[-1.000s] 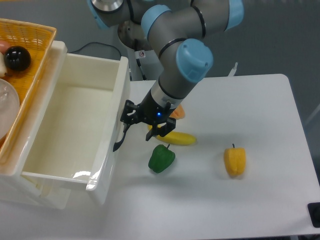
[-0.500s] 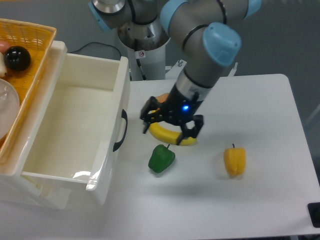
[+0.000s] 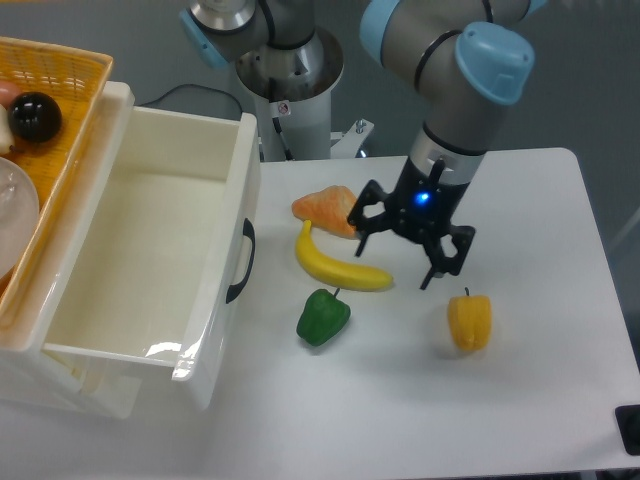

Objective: Slide open the top white drawer
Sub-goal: 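Open the gripper, release the handle and raise the gripper away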

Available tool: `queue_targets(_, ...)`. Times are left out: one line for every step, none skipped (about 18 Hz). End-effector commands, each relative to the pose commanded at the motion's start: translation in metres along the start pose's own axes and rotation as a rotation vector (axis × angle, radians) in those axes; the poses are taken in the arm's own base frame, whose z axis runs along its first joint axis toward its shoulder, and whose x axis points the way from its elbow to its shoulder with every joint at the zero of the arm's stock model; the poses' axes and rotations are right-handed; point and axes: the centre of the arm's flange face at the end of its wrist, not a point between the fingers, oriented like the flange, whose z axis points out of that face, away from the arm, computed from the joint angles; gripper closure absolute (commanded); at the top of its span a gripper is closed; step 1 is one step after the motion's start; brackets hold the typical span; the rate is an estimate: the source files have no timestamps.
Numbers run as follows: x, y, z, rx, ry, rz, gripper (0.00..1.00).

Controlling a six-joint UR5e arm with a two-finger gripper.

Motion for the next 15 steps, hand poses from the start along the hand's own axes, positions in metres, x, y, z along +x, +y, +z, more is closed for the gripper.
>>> queue_targets(-0.004, 0.008, 0.010, -0.075, 0.000, 0.043, 0.00)
queue_targets(-0.005, 0.012, 0.013, -0.121, -0.003, 0.075, 0.00)
queue_targets(-0.007, 0.015, 0.014, -0.145, -0.002, 0.087, 0.00)
queue_targets(-0.011, 0.021, 0.017, -0.151, 0.005, 0.084, 0.00)
queue_targets(-0.014, 0.026, 0.019, -0.154, 0.012, 0.075, 0.00)
queue_targets(-0.016, 0.026, 0.018, -0.154, 0.010, 0.074, 0.00)
queue_targets(-0.018, 0.028, 0.019, -0.154, 0.010, 0.071, 0.00)
queue_targets(-0.020, 0.028, 0.023, -0.157, 0.014, 0.070, 0.00)
queue_targets(-0.022, 0.028, 0.025, -0.159, 0.016, 0.070, 0.00)
queue_targets(-0.024, 0.029, 0.030, -0.162, 0.022, 0.068, 0.00)
queue_targets(-0.025, 0.031, 0.031, -0.162, 0.023, 0.065, 0.00)
queue_targets(-0.028, 0.035, 0.032, -0.163, 0.024, 0.058, 0.00)
queue_targets(-0.030, 0.037, 0.035, -0.163, 0.026, 0.055, 0.00)
queue_targets(-0.030, 0.038, 0.036, -0.164, 0.028, 0.053, 0.00)
queue_targets(-0.032, 0.039, 0.039, -0.165, 0.033, 0.051, 0.00)
